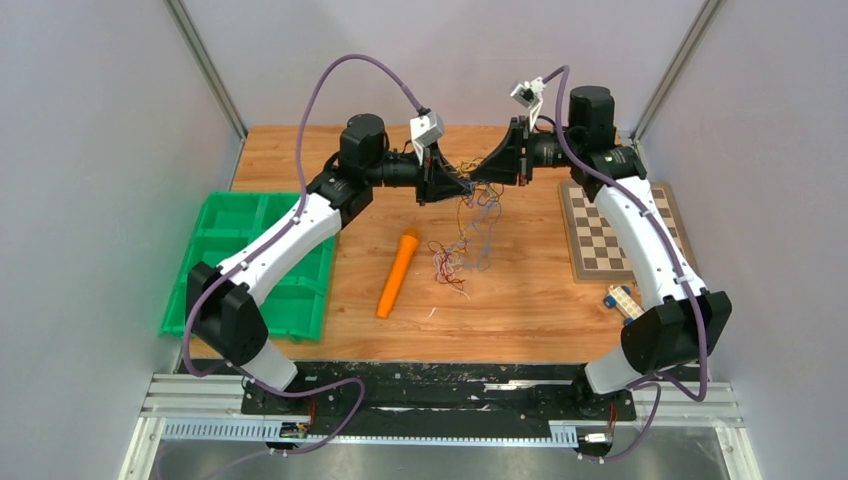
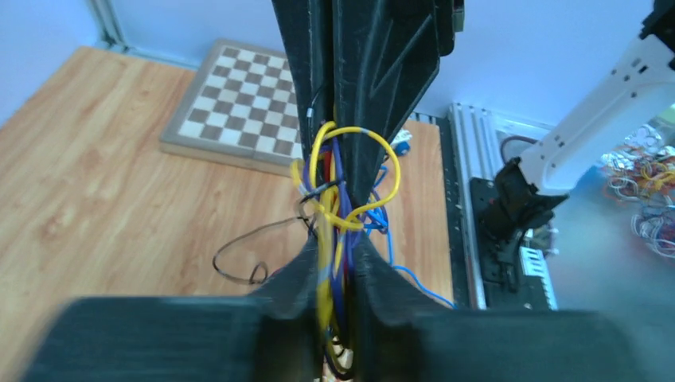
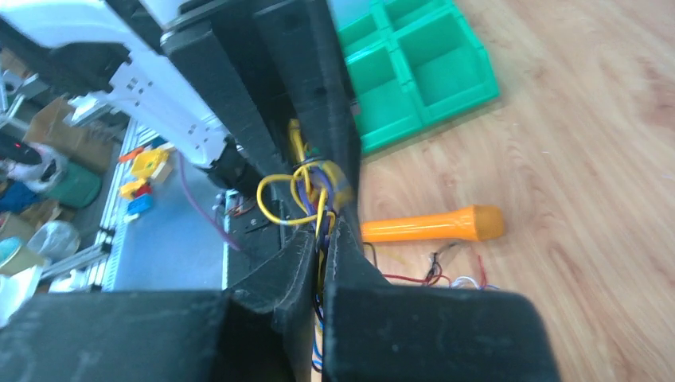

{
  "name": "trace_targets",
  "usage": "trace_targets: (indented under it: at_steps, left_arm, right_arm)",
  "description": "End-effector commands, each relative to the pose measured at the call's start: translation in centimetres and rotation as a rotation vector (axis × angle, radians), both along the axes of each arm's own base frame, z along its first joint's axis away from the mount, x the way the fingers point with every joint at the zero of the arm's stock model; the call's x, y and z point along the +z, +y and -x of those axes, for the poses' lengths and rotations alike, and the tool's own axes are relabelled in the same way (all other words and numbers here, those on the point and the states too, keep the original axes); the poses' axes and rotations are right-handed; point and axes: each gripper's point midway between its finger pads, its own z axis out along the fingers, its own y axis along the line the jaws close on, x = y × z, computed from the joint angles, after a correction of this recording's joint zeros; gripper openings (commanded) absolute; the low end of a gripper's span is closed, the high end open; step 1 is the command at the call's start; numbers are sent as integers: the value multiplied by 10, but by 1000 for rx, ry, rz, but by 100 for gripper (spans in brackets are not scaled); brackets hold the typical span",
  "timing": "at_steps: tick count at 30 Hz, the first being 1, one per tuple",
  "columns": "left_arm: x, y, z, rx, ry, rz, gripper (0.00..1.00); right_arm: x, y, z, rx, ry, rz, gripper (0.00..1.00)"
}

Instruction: Untangle the cables

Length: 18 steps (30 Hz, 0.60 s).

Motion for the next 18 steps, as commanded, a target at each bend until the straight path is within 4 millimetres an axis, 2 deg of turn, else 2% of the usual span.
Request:
trace_targets:
  at_steps: [1,6,10,15,17,18]
  left_arm:
    - [26,-1,-10,25,-55,47,2]
    - [15,35,-3,60,5,3,0]
    - [7,54,6,75,25,-51,0]
    - [6,62,1,121,81,-78,0]
    - [7,64,-3,132,101,-77,0]
    - [7,63,-5,128,103,-73,0]
  right_arm:
    - [11,-37,-21,-96,-15,-28,3]
    - [-7,-135,-84,-456,-15,27,0]
    - [-18,-183,-108,-634,-55,89,0]
    - [-19,-205,-117,-717,-129,152,0]
    - [-12,-192,-106,-624,-137,116,0]
    - [-8,-178,-94,-543,-125,77,8]
